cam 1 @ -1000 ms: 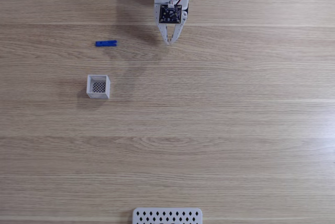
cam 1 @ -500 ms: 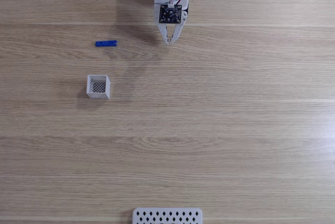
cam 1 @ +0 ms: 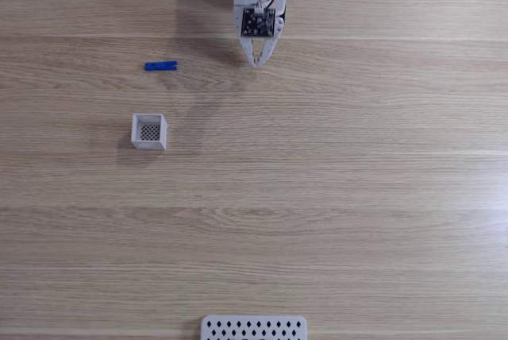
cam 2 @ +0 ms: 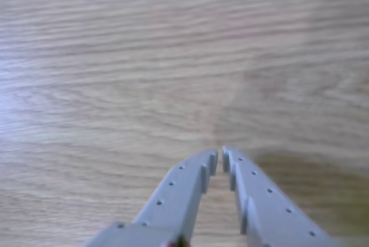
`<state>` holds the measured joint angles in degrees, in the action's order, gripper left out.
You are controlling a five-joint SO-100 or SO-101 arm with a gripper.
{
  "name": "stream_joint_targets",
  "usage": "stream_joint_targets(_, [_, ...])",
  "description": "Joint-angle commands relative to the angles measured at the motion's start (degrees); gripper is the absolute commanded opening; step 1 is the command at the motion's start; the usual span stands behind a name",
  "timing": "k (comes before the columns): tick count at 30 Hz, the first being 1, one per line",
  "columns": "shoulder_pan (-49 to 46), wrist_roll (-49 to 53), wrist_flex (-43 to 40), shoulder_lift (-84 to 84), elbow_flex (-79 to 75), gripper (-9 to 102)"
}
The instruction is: Grasp a peg and put it in the crate.
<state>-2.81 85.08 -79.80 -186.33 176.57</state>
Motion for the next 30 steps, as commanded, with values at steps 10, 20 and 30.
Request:
stream_joint_targets(10, [-31.8,-22.8,-3.3,64.9,-60.3,-1])
stream_joint_targets(20, [-49.8,-41.3,-7.6,87.9,-76.2,5])
stream_joint_targets(30, [-47.0,-38.1,2.4,85.6,-65.0,21])
